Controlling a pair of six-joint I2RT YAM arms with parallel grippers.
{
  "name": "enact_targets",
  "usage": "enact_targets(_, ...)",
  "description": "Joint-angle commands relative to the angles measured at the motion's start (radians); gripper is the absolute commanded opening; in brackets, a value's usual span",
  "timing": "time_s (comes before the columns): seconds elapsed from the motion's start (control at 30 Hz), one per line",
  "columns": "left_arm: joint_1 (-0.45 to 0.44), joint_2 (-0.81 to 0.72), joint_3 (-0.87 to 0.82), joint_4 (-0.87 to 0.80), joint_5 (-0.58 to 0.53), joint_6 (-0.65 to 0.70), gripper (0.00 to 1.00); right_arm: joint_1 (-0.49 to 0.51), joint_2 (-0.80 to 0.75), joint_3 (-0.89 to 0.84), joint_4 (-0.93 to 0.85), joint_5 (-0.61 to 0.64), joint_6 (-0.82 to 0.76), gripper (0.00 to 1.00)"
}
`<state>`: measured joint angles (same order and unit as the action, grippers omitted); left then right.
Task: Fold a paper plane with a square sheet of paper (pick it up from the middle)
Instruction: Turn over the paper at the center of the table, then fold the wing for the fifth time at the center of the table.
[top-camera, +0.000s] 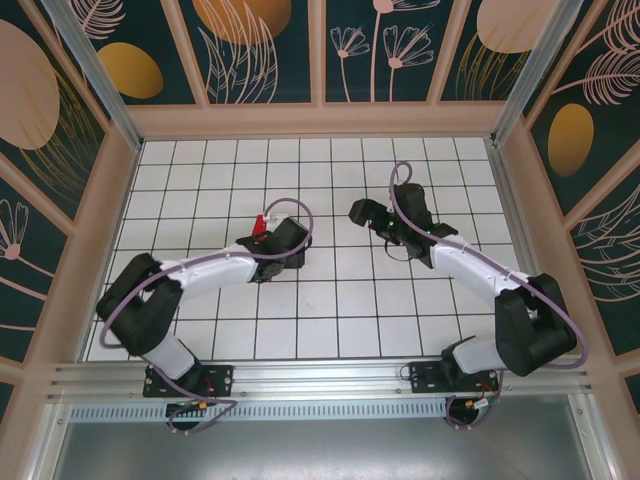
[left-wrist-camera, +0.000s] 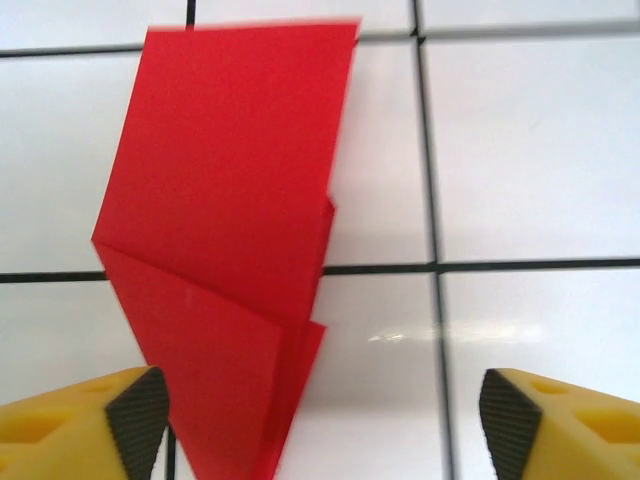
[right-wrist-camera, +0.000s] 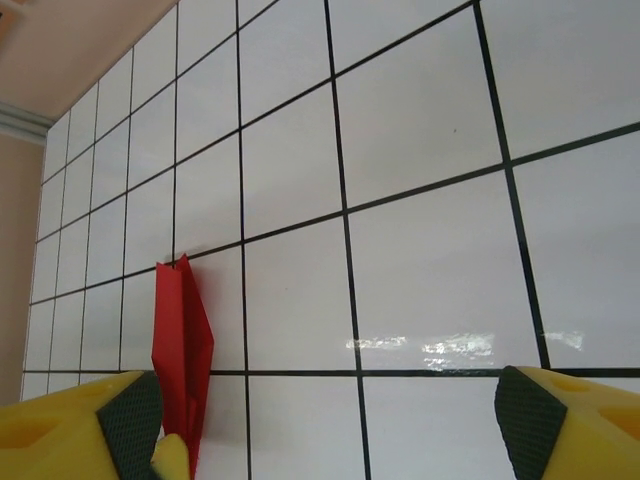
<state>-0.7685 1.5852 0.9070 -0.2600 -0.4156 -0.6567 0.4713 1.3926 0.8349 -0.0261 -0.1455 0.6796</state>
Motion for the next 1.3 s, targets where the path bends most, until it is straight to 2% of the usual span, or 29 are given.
enact_targets(0.0,0.028,-0.092,-0.042,0.1,0.064,0.007,0.89,0.069,0.053,0.051,0.003,0.035,-0.037,0.8)
enact_targets(0.1,0.087,-0.179,-0.112,0.147,0.114,-0.004,0.93,0.162,0.147,0.131,-0.015,0.06,-0.042,0.67)
enact_targets(0.27,0.234,-0.322,-0.249,0.235,0.232,-0.041,0.98,0.311,0.322,0.29,-0.037,0.064,-0.021,0.49)
enact_targets(0.4,0.34,-0.387,-0.331,0.255,0.301,-0.063,0.99,0.406,0.459,0.43,-0.071,0.037,-0.02,0.42)
enact_targets(0.53,0.429,-0.428,-0.394,0.267,0.361,-0.089,0.99,0.456,0.584,0.545,-0.079,-0.035,-0.013,0.33)
enact_targets(0.67,0.514,-0.465,-0.45,0.289,0.439,-0.117,0.99,0.477,0.693,0.647,-0.106,-0.073,-0.005,0.25)
enact_targets(0.87,0.564,-0.457,-0.474,0.323,0.51,-0.14,0.95,0.462,0.765,0.709,-0.156,-0.017,-0.015,0.22)
enact_targets(1.07,0.571,-0.403,-0.485,0.432,0.614,-0.189,0.84,0.437,0.789,0.691,-0.175,0.032,-0.065,0.2)
enact_targets(1.27,0.571,-0.335,-0.485,0.514,0.722,-0.22,0.71,0.417,0.787,0.623,-0.139,0.001,-0.087,0.2)
